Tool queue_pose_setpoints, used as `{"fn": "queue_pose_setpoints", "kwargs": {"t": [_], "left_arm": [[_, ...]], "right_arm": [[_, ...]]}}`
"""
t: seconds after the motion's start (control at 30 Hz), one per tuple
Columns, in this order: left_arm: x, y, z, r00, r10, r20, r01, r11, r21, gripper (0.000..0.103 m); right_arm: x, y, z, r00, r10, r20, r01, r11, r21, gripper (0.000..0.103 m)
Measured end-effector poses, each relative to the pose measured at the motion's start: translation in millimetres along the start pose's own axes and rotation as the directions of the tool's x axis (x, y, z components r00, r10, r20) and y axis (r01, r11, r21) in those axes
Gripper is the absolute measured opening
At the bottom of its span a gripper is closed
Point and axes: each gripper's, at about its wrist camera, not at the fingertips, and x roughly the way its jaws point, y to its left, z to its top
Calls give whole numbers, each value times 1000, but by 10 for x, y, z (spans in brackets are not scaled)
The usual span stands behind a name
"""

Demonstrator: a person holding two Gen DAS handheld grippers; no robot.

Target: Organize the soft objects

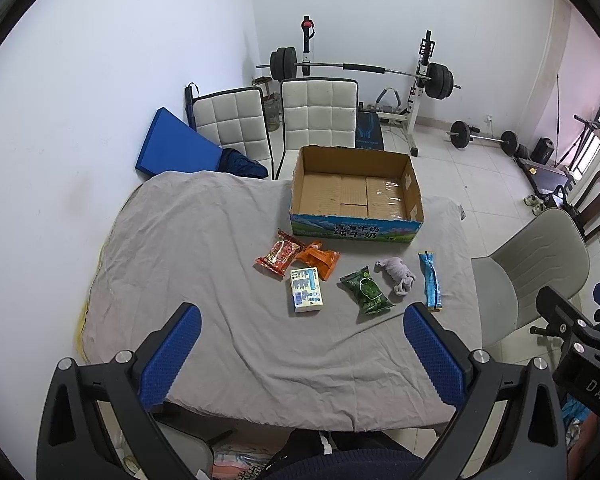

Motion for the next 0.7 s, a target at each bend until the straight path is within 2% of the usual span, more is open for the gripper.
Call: {"fn": "queue_pose_setpoints", "kwargs": {"t": [0.7], "left_arm": [[-78, -26, -34, 1000, 4, 12, -4, 1000, -5, 103]], "right_arm": [[-41, -1, -36, 1000, 14, 1, -14, 1000, 4, 103]]}}
